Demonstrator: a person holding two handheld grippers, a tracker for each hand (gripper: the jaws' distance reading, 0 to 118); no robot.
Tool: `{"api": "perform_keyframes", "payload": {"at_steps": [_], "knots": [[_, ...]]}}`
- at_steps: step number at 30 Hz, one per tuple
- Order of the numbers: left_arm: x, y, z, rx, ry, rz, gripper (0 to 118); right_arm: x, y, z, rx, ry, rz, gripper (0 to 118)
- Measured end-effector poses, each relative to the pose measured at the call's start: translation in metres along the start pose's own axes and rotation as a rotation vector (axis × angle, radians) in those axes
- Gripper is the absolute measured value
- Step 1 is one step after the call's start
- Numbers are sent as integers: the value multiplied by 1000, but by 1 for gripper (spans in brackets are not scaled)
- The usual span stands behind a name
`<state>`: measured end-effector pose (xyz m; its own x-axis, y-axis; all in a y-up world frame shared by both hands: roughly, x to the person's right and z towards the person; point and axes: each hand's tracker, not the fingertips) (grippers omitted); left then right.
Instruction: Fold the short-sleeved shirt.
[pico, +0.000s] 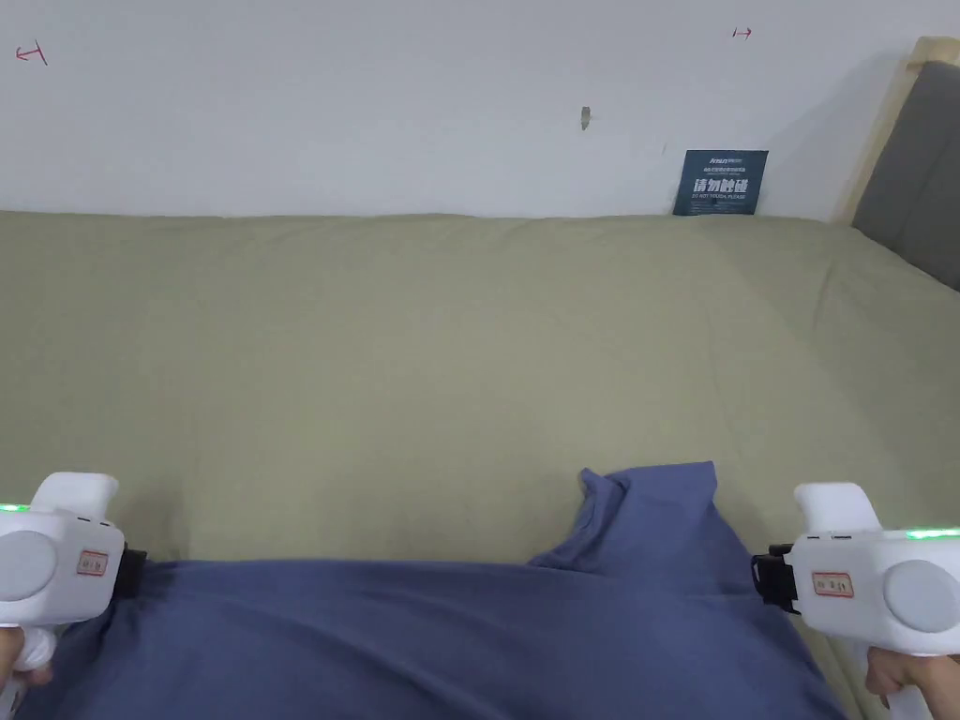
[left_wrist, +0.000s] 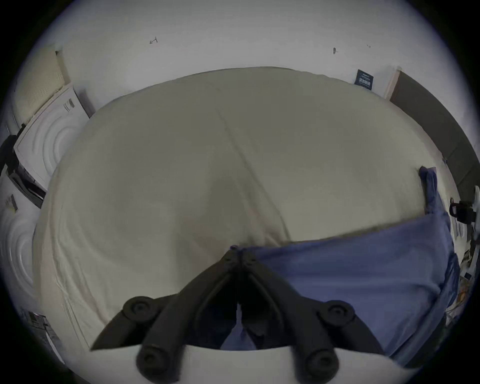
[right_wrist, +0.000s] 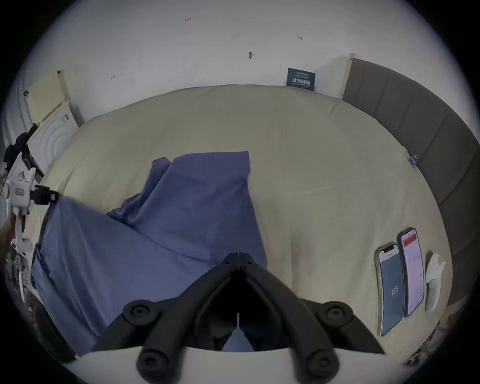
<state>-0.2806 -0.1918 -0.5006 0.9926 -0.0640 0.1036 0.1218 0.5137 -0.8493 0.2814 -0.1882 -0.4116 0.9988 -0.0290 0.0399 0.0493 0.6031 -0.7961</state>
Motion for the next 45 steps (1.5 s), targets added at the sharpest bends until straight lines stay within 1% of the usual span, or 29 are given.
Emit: {"api": "perform_keyframes", "payload": {"at_steps": [1,2,3,4,5,6,7,8,9,10,11,12,13,14,16,18,19,20,22,26,30,33,34,39,41,44,45], "knots": [[0,0,0,-2,-4,12,1,2,3,-5,-13,2,-4,16],[1,1,0,-4,-13,32,1,5,6,-12,-51,8,0,57],[-6,-1,-1,-6,-19,42,1,7,9,-23,-112,-1,6,116],[-5,-1,-1,-6,-20,46,1,10,8,-21,-102,-16,0,114],[-3,-1,0,-6,-23,47,1,8,13,-19,-81,-23,5,106],[-4,-1,0,-7,-23,45,1,7,15,-19,-114,-55,20,101],[-7,-1,-1,-6,-22,43,1,6,15,-19,-147,-58,28,100],[-6,-1,0,-4,-20,43,1,7,12,-44,-157,-53,41,94],[-4,-1,1,-2,-17,42,1,5,10,-44,-160,-38,60,77],[-2,-1,2,-1,-15,39,1,4,8,-40,-134,-14,75,70],[-7,-2,3,2,-13,36,1,3,8,-35,-125,-18,77,53],[-7,-2,5,4,-11,32,1,4,9,-24,-110,-3,73,0],[-6,-3,9,8,-8,29,1,3,10,-19,-71,22,65,0],[-6,-4,13,15,-6,28,1,0,7,-12,-44,-3,71,0],[-15,-7,23,29,-7,36,1,-1,12,2,-26,29,52,0],[-22,-11,38,42,-15,53,1,-2,12,22,16,19,40,0],[-25,-13,45,51,-20,57,1,-2,12,30,26,34,28,0],[-27,-16,55,69,-23,64,1,6,13,43,38,66,-4,0],[-31,-23,77,100,-42,75,1,9,8,65,62,83,-19,0],[-37,-56,124,165,-55,58,1,7,-20,120,122,87,7,0],[-49,-99,167,218,-78,105,1,4,-60,168,171,107,23,0],[-55,-135,193,236,-82,111,1,3,-92,197,194,123,27,0],[-55,-147,198,241,-80,109,1,3,-103,203,202,135,29,0],[-57,-213,206,240,-96,92,1,-8,-163,218,186,119,70,0],[-59,-230,202,225,-96,99,1,-8,-183,217,162,121,71,0],[-60,-250,195,201,-107,110,1,-7,-202,208,122,128,45,0],[-60,-254,190,198,-109,112,10,-8,-207,204,122,124,45,0]]}}
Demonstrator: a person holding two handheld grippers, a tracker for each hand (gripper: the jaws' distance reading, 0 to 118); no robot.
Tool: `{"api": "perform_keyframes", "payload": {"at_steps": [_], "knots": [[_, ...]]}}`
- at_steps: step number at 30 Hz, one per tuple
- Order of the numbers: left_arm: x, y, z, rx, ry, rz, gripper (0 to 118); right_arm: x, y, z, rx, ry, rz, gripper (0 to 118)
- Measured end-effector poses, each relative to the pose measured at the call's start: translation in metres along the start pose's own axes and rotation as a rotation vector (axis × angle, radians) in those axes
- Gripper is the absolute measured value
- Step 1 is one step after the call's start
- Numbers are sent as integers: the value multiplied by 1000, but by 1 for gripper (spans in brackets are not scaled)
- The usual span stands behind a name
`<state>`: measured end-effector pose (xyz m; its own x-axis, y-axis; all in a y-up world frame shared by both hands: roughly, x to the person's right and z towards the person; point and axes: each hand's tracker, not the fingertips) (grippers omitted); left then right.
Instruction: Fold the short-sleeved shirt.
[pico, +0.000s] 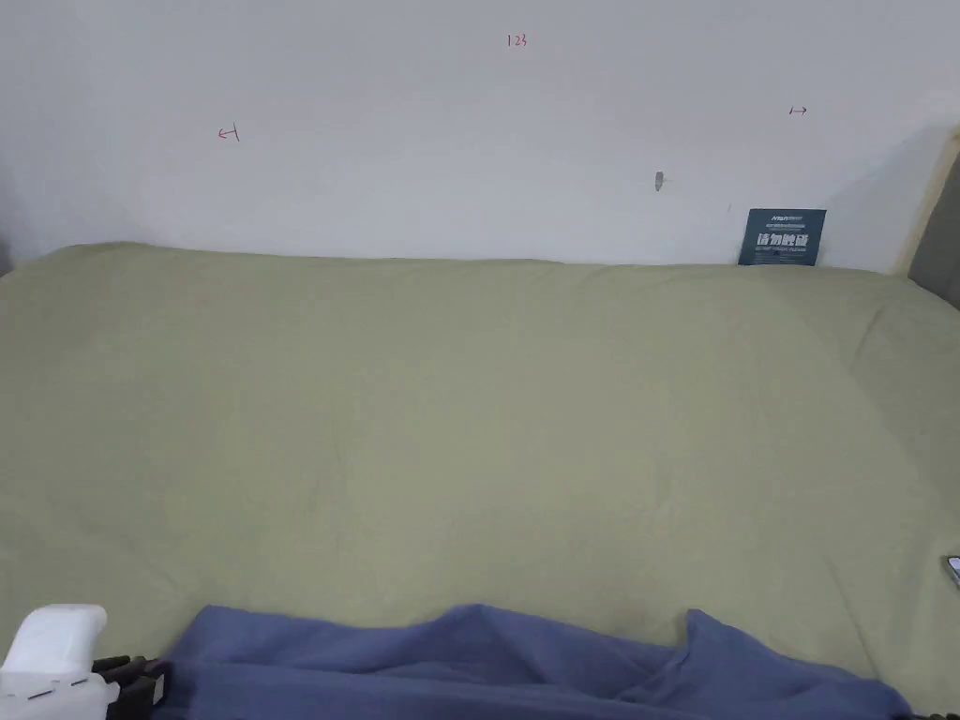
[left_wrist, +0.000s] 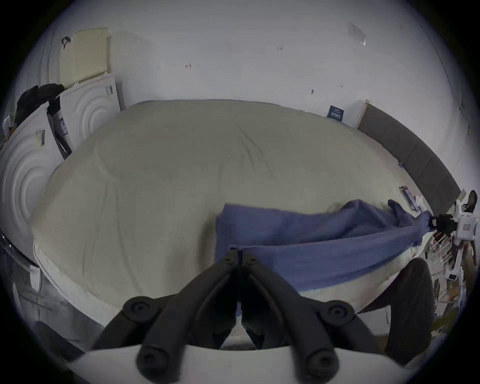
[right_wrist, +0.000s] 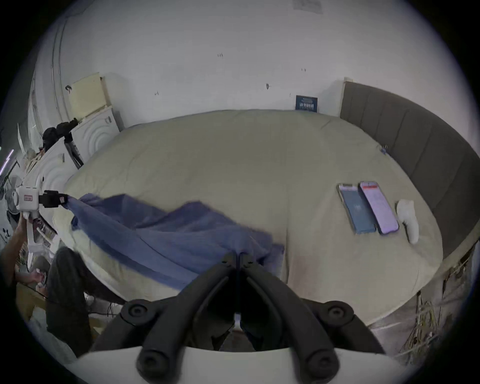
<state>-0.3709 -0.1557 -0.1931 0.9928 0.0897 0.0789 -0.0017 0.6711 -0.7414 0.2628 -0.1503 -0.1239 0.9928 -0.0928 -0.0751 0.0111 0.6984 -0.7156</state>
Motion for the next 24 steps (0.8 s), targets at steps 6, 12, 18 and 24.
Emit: {"api": "perform_keyframes", "payload": {"at_steps": [6,12,18,24], "knots": [[-13,-14,-13,-8,23,39,105,-2,-4,-12,-33,-42,-37,110],[-10,6,19,79,43,75,103,-20,16,12,77,-33,-76,114],[13,13,37,140,71,62,0,-71,28,23,248,-136,37,0],[-1,22,28,71,14,106,0,-110,42,40,369,-129,26,0]]}}
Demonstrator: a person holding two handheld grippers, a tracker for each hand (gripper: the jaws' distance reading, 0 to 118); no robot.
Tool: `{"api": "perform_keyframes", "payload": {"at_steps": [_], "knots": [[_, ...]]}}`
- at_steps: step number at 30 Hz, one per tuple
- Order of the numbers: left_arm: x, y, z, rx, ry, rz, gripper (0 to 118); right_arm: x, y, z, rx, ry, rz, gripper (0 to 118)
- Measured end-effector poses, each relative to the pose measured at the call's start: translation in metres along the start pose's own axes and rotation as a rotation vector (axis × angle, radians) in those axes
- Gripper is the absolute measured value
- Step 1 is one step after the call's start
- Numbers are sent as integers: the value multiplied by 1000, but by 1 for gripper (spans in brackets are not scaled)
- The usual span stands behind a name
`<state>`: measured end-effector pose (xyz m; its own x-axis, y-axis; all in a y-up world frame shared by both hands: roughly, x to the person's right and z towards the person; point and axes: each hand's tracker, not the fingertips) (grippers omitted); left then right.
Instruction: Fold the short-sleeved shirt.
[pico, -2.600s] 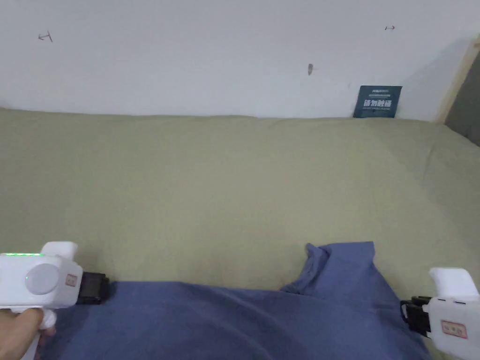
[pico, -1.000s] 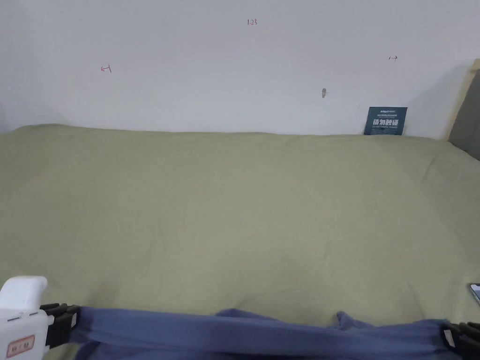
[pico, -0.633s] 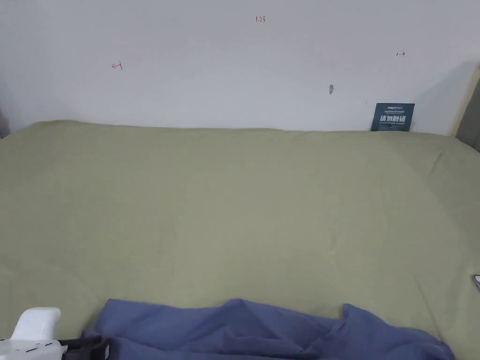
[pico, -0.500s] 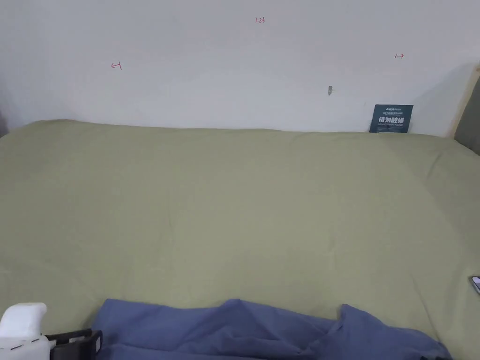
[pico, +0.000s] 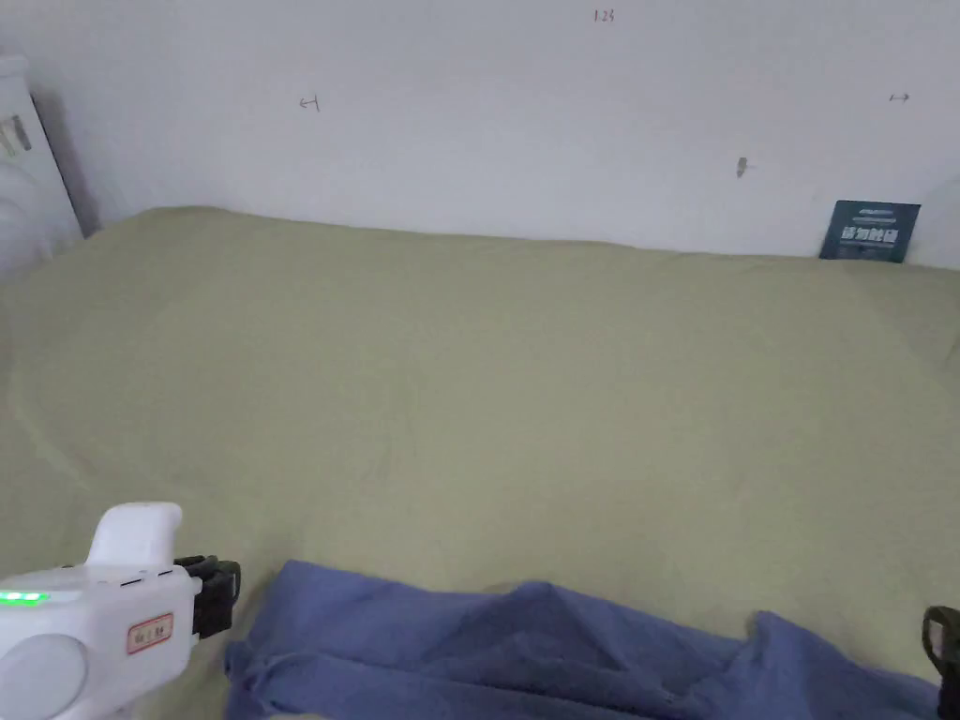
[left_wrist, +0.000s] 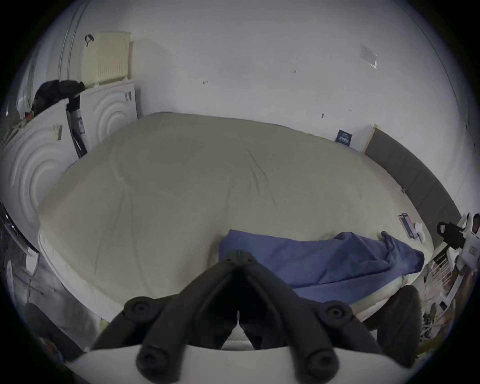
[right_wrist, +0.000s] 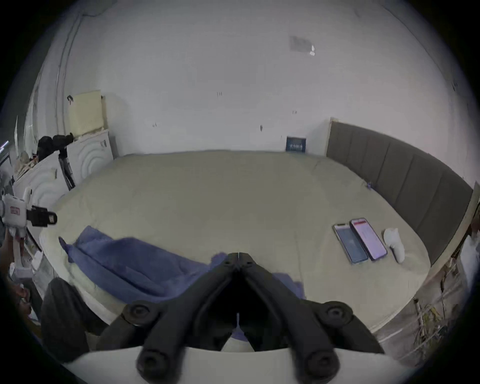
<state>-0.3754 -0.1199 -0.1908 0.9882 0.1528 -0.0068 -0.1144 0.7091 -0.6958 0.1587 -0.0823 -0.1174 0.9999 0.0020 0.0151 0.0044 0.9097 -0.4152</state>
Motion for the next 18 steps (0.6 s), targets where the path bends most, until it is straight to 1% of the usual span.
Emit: {"api": "perform_keyframes", "payload": {"at_steps": [2,4,6,9,12,14,17,18], "knots": [[-18,11,-15,-83,-55,41,0,-11,3,7,20,-23,-1,0],[-37,15,-28,-142,-116,77,0,-17,7,15,41,-16,-19,0],[-55,25,-44,-216,-176,140,0,-23,6,21,60,-43,-18,0],[-81,31,-69,-305,-269,234,0,-30,4,27,67,-72,-1,0],[-93,40,-89,-368,-370,275,0,-34,3,28,55,-84,8,0],[-95,43,-98,-414,-447,300,12,-36,1,27,48,-92,9,0],[-97,42,-114,-444,-510,320,16,-34,-2,21,25,-104,0,0],[-96,41,-117,-446,-512,309,22,-33,-4,18,11,-105,-13,0]]}}
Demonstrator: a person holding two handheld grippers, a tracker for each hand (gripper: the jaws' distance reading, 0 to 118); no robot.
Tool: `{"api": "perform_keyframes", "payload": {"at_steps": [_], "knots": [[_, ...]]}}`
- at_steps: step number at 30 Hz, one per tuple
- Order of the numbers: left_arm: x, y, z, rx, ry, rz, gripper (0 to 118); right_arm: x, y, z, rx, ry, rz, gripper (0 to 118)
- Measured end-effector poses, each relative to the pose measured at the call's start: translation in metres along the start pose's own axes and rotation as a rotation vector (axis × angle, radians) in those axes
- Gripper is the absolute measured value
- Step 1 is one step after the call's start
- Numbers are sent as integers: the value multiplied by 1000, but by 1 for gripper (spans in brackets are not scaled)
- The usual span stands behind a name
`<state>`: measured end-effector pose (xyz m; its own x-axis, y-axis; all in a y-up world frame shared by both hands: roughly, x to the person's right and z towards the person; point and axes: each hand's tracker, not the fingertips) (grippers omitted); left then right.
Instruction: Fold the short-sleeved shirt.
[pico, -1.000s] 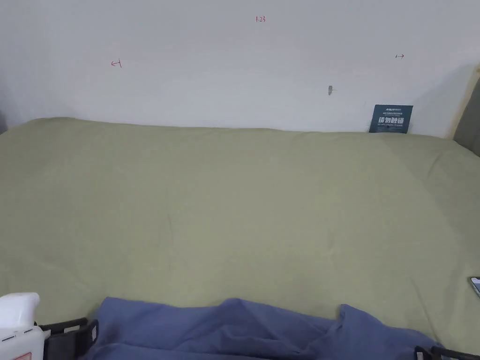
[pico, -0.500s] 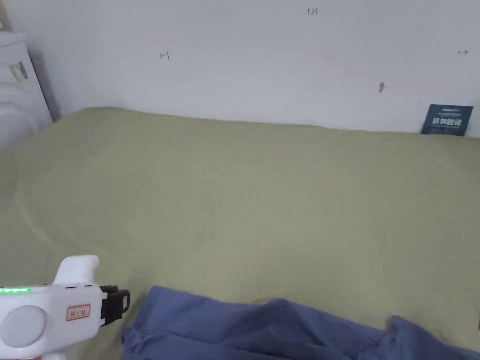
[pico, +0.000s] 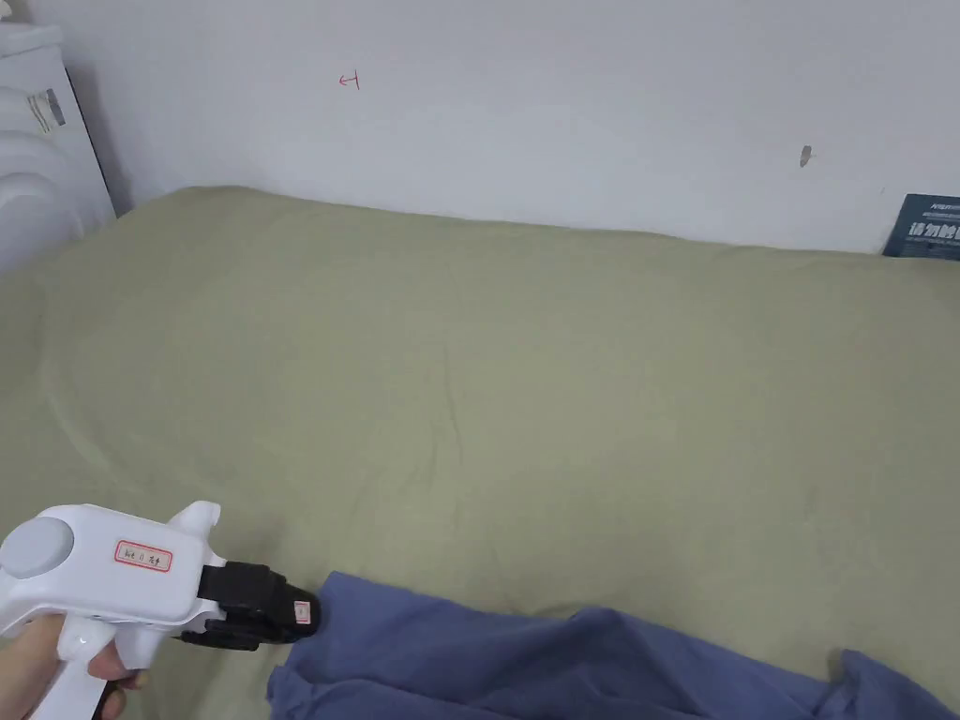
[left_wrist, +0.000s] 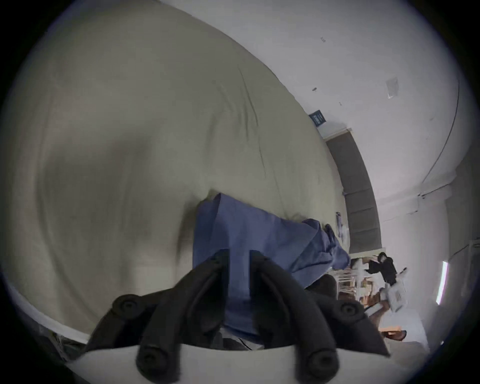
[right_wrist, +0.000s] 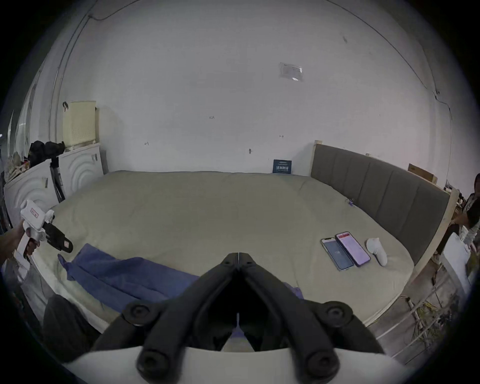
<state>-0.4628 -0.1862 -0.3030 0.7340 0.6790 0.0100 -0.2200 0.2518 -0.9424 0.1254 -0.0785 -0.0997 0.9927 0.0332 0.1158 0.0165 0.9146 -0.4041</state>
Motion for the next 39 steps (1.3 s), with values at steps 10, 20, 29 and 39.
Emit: {"api": "perform_keyframes", "payload": {"at_steps": [10,20,29,39], "knots": [[-16,4,-35,-71,-130,50,103,3,-10,-8,-59,17,-50,0],[-1,1,-52,-139,-58,48,7,3,-17,-6,-94,46,-98,0],[6,-3,5,-4,-25,128,7,15,-8,-3,-67,62,-96,0],[46,-10,72,51,167,42,7,20,-8,-5,-50,96,-107,0]]}}
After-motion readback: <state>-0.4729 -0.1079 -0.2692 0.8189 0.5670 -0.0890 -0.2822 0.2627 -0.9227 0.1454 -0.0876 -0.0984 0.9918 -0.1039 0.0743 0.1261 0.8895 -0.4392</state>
